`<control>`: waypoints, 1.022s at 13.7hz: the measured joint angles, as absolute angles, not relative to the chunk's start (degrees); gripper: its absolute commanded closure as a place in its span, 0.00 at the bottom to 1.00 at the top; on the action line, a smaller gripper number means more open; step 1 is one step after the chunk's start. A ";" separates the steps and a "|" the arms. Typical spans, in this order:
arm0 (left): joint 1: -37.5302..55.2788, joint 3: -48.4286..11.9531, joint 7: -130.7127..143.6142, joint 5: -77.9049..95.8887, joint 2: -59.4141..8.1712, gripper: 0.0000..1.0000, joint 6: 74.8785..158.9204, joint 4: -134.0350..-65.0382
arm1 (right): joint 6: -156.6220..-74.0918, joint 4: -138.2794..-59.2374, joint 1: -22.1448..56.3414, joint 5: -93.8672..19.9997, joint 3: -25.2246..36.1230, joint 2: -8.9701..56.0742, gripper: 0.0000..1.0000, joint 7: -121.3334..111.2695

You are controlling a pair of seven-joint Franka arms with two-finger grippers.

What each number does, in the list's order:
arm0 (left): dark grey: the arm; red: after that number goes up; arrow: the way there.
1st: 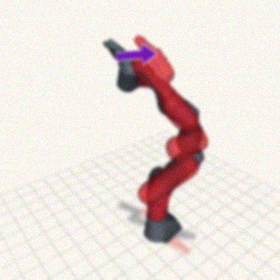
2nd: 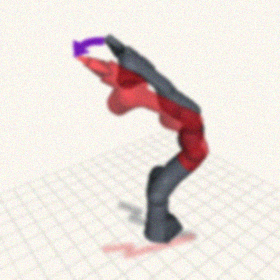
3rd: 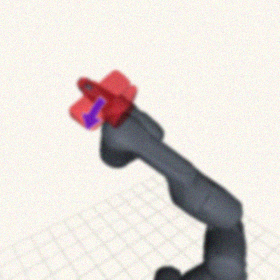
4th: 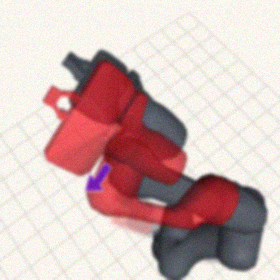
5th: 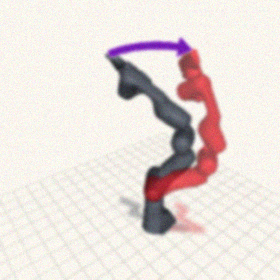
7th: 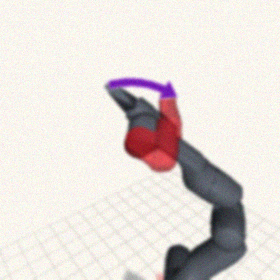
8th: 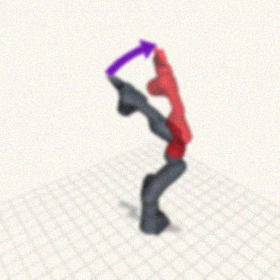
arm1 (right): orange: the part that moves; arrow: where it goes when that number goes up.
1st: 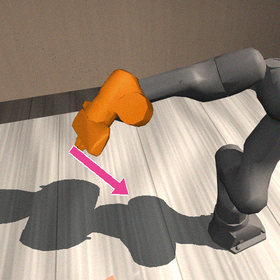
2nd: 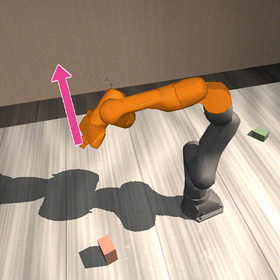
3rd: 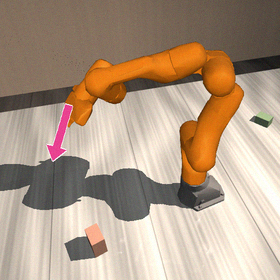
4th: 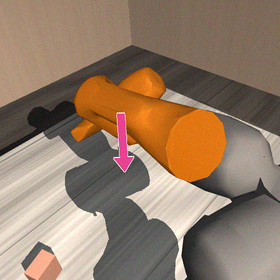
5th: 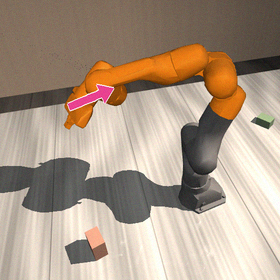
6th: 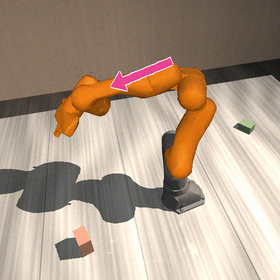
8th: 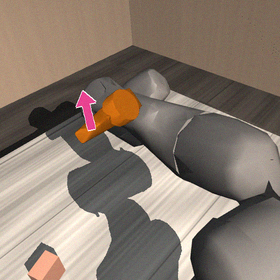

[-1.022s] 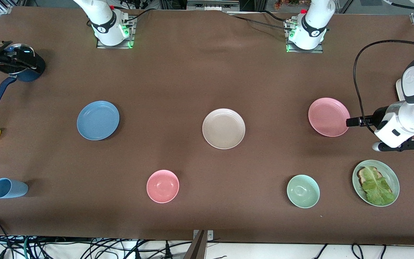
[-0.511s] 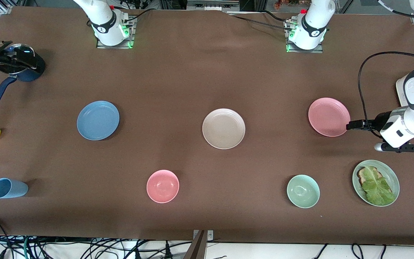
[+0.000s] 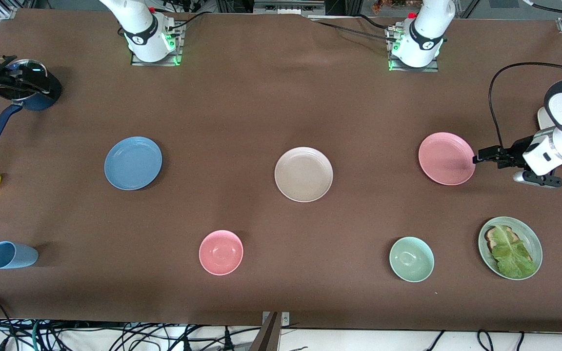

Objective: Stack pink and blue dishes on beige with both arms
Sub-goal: 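Reach the left gripper to the pink plate rim and grip it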

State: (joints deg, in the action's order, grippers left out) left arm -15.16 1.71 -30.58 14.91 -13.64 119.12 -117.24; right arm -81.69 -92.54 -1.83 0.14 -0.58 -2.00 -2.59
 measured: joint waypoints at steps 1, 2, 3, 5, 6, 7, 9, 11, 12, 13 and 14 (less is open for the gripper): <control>-16.04 1.74 -32.89 15.87 -14.08 0.00 120.04 -117.77 | -81.69 -92.54 -1.83 0.14 -0.58 -2.00 0.00 -2.59; -16.80 1.76 -35.28 17.17 -14.74 0.00 120.92 -118.18 | -81.69 -92.54 -1.84 0.14 -0.57 -2.00 0.00 -2.59; -17.55 1.77 -37.88 18.65 -15.68 0.00 121.76 -118.50 | -81.69 -92.54 -1.84 0.14 -0.56 -2.00 0.00 -2.59; -19.07 1.79 -42.96 21.24 -18.10 0.00 123.28 -118.72 | -81.70 -92.54 -1.84 0.14 -0.56 -2.00 0.00 -2.59; -19.69 1.80 -45.09 22.45 -19.33 0.00 123.87 -118.74 | -81.69 -92.54 -1.84 0.14 -0.55 -2.00 0.00 -2.59; -20.18 1.81 -46.88 23.50 -20.38 0.00 124.17 -118.74 | -81.70 -92.54 -1.84 0.14 -0.55 -2.00 0.00 -2.59; -20.70 1.80 -49.49 25.15 -21.91 0.00 124.88 -118.86 | -81.70 -92.53 -1.84 0.14 -0.55 -2.00 0.00 -2.59; -20.84 1.80 -51.47 26.65 -22.43 0.00 126.62 -119.94 | -81.67 -92.54 -1.84 0.14 -0.55 -2.00 0.00 -2.59; -20.84 1.80 -52.76 27.49 -22.42 0.00 127.90 -120.99 | -81.67 -92.54 -1.84 0.14 -0.55 -2.00 0.00 -2.59; -20.85 1.80 -54.43 28.45 -22.42 0.00 129.45 -122.19 | -81.67 -92.54 -1.84 0.14 -0.55 -2.00 0.00 -2.59; -20.88 1.80 -56.47 29.70 -22.43 0.00 131.00 -123.39 | -81.67 -92.54 -1.84 0.14 -0.55 -2.00 0.00 -2.59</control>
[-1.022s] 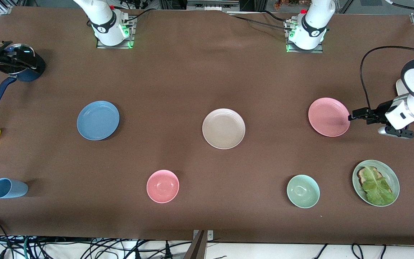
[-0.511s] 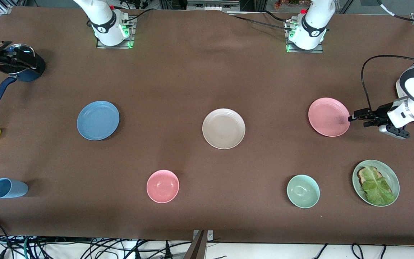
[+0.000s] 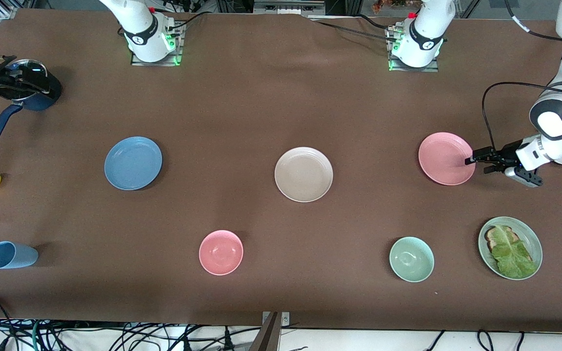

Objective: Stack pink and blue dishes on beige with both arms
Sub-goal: 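Reach the left gripper to the pink plate rim and grip it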

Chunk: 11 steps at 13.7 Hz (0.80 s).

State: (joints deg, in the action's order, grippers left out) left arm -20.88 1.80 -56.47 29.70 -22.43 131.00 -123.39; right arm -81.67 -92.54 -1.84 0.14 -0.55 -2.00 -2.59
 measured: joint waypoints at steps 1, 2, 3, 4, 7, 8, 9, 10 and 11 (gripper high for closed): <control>-20.99 1.80 -59.02 31.20 -22.42 0.00 132.44 -124.53 | -81.67 -92.54 -1.84 0.14 -0.55 -2.00 0.00 -2.59; -21.26 1.80 -61.63 32.59 -22.42 0.00 133.58 -125.51 | -81.67 -92.54 -1.84 0.14 -0.54 -2.00 0.00 -2.59; -21.60 1.80 -63.87 33.66 -22.43 0.00 134.28 -126.24 | -81.67 -92.54 -1.84 0.14 -0.54 -2.00 0.00 -2.59; -21.99 1.80 -65.33 34.22 -22.42 0.00 134.63 -126.70 | -81.67 -92.54 -1.84 0.14 -0.54 -2.00 0.00 -2.59; -22.64 1.81 -66.61 34.32 -22.42 0.15 134.80 -126.96 | -81.67 -92.54 -1.84 0.14 -0.54 -2.00 0.00 -2.59; -22.64 1.79 -66.67 34.33 -22.42 0.15 134.81 -126.96 | -81.66 -92.54 -1.84 0.14 -0.54 -1.99 0.00 -2.59; -22.64 1.79 -66.68 34.33 -22.42 0.19 134.82 -126.96 | -81.66 -92.54 -1.84 0.14 -0.53 -1.99 0.00 -2.59; -22.64 1.79 -66.70 34.33 -22.42 0.26 134.84 -126.96 | -81.66 -92.54 -1.84 0.14 -0.52 -1.99 0.00 -2.59; -22.64 1.79 -66.71 34.33 -22.42 0.30 134.84 -126.96 | -81.65 -92.54 -1.84 0.14 -0.52 -1.99 0.00 -2.59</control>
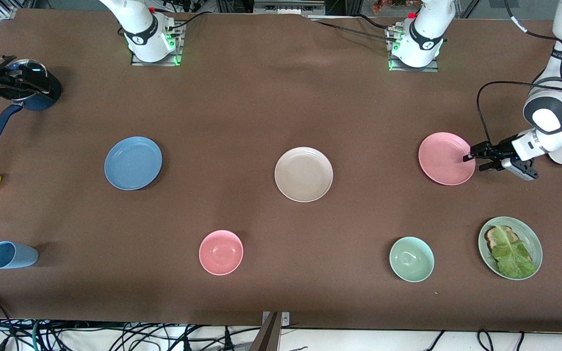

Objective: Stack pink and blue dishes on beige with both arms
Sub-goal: 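Reach the left gripper to the pink plate rim and grip it, then slide the pink plate with the left gripper onto the beige plate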

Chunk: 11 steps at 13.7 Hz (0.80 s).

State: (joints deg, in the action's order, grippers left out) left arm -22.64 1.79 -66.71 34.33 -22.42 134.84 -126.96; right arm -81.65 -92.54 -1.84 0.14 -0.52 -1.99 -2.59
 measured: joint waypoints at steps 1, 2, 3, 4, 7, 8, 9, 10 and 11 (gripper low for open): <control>-22.64 1.79 -66.71 34.34 -22.42 0.35 134.86 -126.96 | -81.65 -92.54 -1.84 0.14 -0.52 -1.99 0.00 -2.59; -22.64 1.79 -66.71 34.37 -22.42 0.41 134.86 -126.97 | -81.65 -92.54 -1.84 0.14 -0.51 -1.99 0.00 -2.59; -22.64 1.79 -66.71 34.66 -22.44 0.44 134.86 -127.03 | -81.65 -92.54 -1.84 0.14 -0.51 -1.99 0.00 -2.59; -22.64 1.79 -66.72 35.30 -22.51 0.48 134.86 -127.11 | -81.65 -92.54 -1.84 0.14 -0.51 -1.99 0.00 -2.59; -22.64 1.79 -66.82 36.34 -23.22 0.65 134.93 -127.15 | -81.65 -92.54 -1.84 0.14 -0.51 -1.99 0.00 -2.59; -22.64 1.78 -66.84 36.34 -23.51 0.76 135.17 -127.15 | -81.65 -92.54 -1.84 0.14 -0.51 -1.99 0.00 -2.59; -22.64 1.78 -67.05 36.34 -23.79 0.92 135.68 -127.15 | -81.65 -92.54 -1.84 0.14 -0.50 -1.99 0.00 -2.59; -22.64 1.79 -67.84 36.34 -23.95 1.00 136.20 -127.15 | -81.65 -92.54 -1.84 0.14 -0.50 -1.99 0.00 -2.59; -22.64 1.79 -68.73 36.34 -23.97 1.00 136.46 -127.15 | -81.65 -92.54 -1.84 0.14 -0.50 -1.99 0.00 -2.59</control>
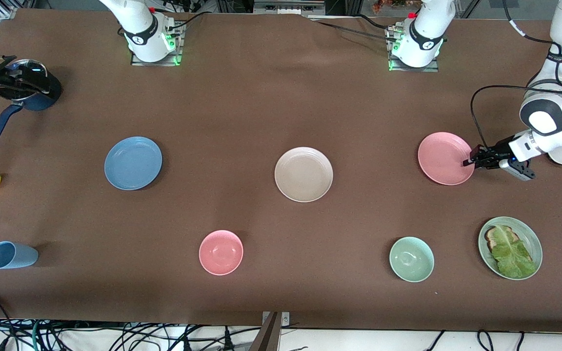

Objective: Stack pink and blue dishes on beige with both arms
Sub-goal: 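Slide the pink plate with the left gripper onto the beige plate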

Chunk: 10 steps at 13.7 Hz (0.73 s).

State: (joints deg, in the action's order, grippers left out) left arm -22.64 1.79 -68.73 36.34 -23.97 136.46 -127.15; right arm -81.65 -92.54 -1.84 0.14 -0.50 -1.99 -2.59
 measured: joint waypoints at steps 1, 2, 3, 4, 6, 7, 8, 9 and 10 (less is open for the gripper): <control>-22.64 1.79 -69.18 36.35 -23.97 1.00 136.62 -127.15 | -81.65 -92.54 -1.84 0.14 -0.50 -1.99 0.00 -2.59; -22.65 1.78 -69.32 36.35 -23.97 1.00 136.64 -127.15 | -81.65 -92.54 -1.84 0.14 -0.50 -1.99 0.00 -2.59; -22.68 1.79 -69.36 36.35 -23.97 1.00 136.67 -127.15 | -81.65 -92.54 -1.84 0.14 -0.50 -1.99 0.00 -2.59; -22.72 1.79 -69.38 36.35 -23.97 1.00 136.67 -127.15 | -81.65 -92.54 -1.84 0.14 -0.50 -1.99 0.00 -2.59; -22.74 1.79 -69.40 36.35 -23.97 1.00 136.67 -127.15 | -81.65 -92.54 -1.84 0.14 -0.50 -1.99 0.00 -2.59; -22.74 1.78 -69.40 36.35 -23.97 1.00 136.67 -127.12 | -81.65 -92.54 -1.84 0.14 -0.49 -1.99 0.00 -2.59; -22.73 1.70 -69.38 36.35 -23.96 1.00 136.67 -126.95 | -81.65 -92.54 -1.84 0.14 -0.48 -1.99 0.00 -2.59; -22.62 1.47 -69.14 36.35 -23.91 1.00 136.67 -126.56 | -81.65 -92.54 -1.84 0.14 -0.47 -1.99 0.00 -2.59; -22.18 1.29 -68.65 36.36 -23.78 1.00 136.67 -126.07 | -81.65 -92.54 -1.84 0.14 -0.46 -1.99 0.00 -2.59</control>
State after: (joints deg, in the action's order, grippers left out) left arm -22.18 1.29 -68.65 36.36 -23.78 136.67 -126.07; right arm -81.65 -92.54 -1.84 0.14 -0.46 -1.99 -2.59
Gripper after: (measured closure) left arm 0.952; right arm 0.000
